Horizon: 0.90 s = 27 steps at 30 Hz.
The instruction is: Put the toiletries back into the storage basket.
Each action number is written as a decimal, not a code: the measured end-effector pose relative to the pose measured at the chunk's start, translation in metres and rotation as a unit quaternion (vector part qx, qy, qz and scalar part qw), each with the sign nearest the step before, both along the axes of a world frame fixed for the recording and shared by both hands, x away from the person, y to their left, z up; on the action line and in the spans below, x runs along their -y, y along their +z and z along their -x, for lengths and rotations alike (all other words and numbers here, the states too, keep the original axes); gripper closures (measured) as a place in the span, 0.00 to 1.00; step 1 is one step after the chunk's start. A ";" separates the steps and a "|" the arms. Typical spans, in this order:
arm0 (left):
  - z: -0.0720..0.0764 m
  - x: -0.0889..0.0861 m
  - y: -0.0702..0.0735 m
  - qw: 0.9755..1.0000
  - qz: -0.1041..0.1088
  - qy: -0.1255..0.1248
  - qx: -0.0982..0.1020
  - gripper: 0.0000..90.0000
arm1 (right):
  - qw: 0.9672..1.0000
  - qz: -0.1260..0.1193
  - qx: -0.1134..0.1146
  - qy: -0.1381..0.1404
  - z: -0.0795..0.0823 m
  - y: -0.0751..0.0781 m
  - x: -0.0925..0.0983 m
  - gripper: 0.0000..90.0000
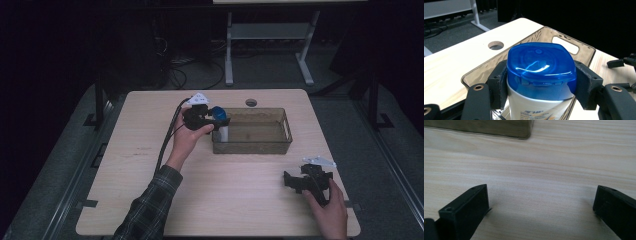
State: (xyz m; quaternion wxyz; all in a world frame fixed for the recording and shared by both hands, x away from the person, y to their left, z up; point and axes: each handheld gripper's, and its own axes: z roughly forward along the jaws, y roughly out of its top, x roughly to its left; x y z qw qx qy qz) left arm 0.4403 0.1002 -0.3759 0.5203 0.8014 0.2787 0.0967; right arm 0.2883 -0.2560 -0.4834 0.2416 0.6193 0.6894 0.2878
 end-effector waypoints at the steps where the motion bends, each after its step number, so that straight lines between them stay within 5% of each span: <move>1: 0.000 0.000 0.000 1.000 0.000 0.000 0.000 0.41 | 1.000 0.000 0.000 0.000 0.000 0.000 0.000 0.00; 18: 0.005 0.006 -0.003 1.000 -0.017 -0.010 0.013 0.34 | 1.000 0.000 0.000 0.000 0.000 0.000 -0.001 0.00; 27: 0.008 0.002 0.003 1.000 -0.005 -0.013 0.011 0.29 | 1.000 0.000 0.000 0.001 0.000 0.000 -0.001 0.00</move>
